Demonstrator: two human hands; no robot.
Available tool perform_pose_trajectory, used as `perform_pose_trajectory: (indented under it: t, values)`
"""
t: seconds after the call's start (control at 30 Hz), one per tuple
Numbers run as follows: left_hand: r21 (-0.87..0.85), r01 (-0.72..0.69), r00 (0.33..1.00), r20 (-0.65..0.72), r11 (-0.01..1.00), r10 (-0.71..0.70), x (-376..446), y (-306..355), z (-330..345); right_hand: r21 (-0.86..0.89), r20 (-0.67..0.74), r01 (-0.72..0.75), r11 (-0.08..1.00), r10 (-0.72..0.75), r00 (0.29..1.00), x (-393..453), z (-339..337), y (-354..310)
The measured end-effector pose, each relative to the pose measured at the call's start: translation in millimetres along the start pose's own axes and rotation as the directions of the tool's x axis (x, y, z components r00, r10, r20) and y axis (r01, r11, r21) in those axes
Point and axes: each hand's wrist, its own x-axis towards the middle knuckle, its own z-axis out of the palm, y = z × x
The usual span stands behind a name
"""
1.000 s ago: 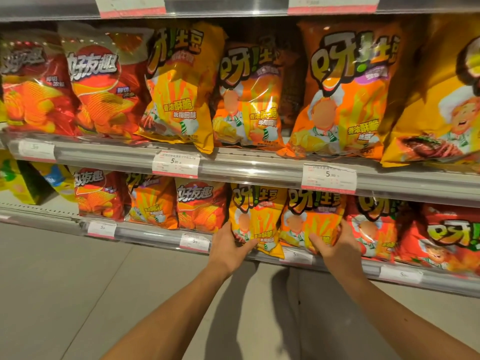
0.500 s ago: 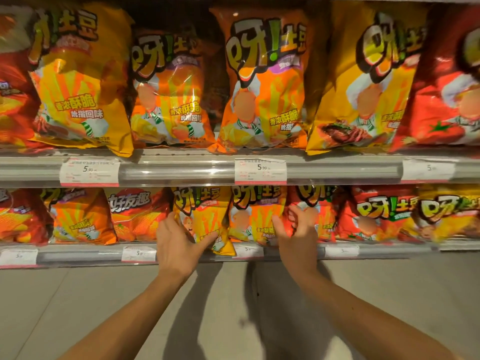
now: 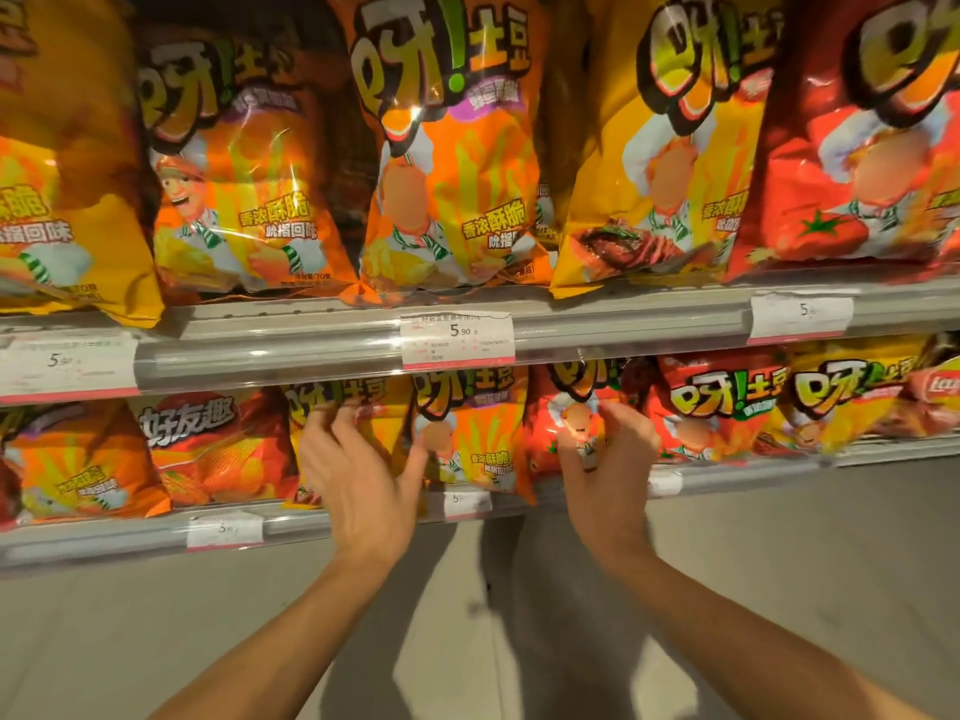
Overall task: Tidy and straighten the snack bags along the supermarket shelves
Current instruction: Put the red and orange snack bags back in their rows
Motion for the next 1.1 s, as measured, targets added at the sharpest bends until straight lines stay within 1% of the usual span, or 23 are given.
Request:
perform_pose_trajectory:
  t: [0.03, 0.07, 0.13, 0.17, 0.23, 0.3, 0.33, 0.37, 0.43, 0.5, 0.53, 0.6, 0.67, 0.77, 0.93, 1.03, 1.1]
  values:
    - [-0.008, 0.049, 0.999, 0.002, 0.999, -0.049, 3, -4, -2, 0.051, 0.08, 0.024, 0.998, -0.028, 0.996, -5, 5, -7]
    - [-0.019, 0.082, 0.996, 0.02, 0.996, -0.082, 5, -10, -4, 0.104, 0.184, 0.013, 0.994, -0.032, 0.982, -9, 10, -15]
    - [-0.053, 0.127, 0.989, 0.078, 0.99, -0.123, 6, -26, -8, 0.183, 0.357, -0.045, 0.982, -0.024, 0.934, -15, 23, -32]
    - [-0.075, 0.143, 0.984, 0.116, 0.987, -0.134, 7, -36, -11, 0.218, 0.411, -0.09, 0.972, -0.007, 0.912, -15, 29, -39]
    - [-0.117, 0.156, 0.966, 0.224, 0.981, -0.127, 8, -54, -16, 0.252, 0.456, -0.161, 0.954, 0.029, 0.89, -14, 39, -50]
    - [-0.16, 0.172, 0.937, 0.331, 0.972, -0.112, 14, -71, -21, 0.244, 0.442, -0.195, 0.95, 0.07, 0.894, -13, 47, -55]
    - [-0.209, 0.214, 0.92, 0.37, 0.954, -0.126, 18, -79, -23, 0.244, 0.423, -0.205, 0.948, 0.086, 0.902, -12, 52, -56]
    - [-0.279, 0.285, 0.9, 0.406, 0.917, -0.156, 23, -84, -25, 0.238, 0.413, -0.214, 0.948, 0.101, 0.905, -10, 55, -57]
    - [-0.368, 0.428, 0.85, 0.474, 0.825, -0.23, 31, -91, -27, 0.175, 0.455, -0.266, 0.948, 0.162, 0.876, -4, 62, -56]
    - [-0.366, 0.502, 0.804, 0.532, 0.784, -0.266, 40, -97, -25, 0.106, 0.509, -0.312, 0.944, 0.218, 0.833, 0, 68, -56]
    - [-0.354, 0.521, 0.786, 0.555, 0.777, -0.274, 44, -100, -24, 0.101, 0.499, -0.302, 0.948, 0.214, 0.84, 0, 71, -56]
    - [-0.337, 0.552, 0.758, 0.583, 0.763, -0.291, 48, -101, -23, 0.132, 0.438, -0.277, 0.952, 0.195, 0.877, -1, 77, -54]
    - [-0.337, 0.575, 0.748, 0.586, 0.746, -0.312, 49, -100, -26, 0.19, 0.4, -0.295, 0.936, 0.2, 0.894, -4, 78, -53]
    - [-0.346, 0.571, 0.762, 0.561, 0.745, -0.323, 48, -97, -29, 0.243, 0.43, -0.381, 0.892, 0.253, 0.867, -3, 80, -51]
    - [-0.374, 0.618, 0.746, 0.556, 0.691, -0.367, 50, -92, -31, 0.263, 0.367, -0.317, 0.911, 0.209, 0.906, 0, 64, -50]
    - [-0.367, 0.595, 0.76, 0.546, 0.715, -0.353, 47, -90, -30, 0.31, 0.349, -0.298, 0.903, 0.183, 0.919, -4, 45, -48]
    - [-0.354, 0.59, 0.738, 0.6, 0.725, -0.308, 45, -87, -28, 0.324, 0.321, -0.279, 0.904, 0.172, 0.931, -8, 31, -42]
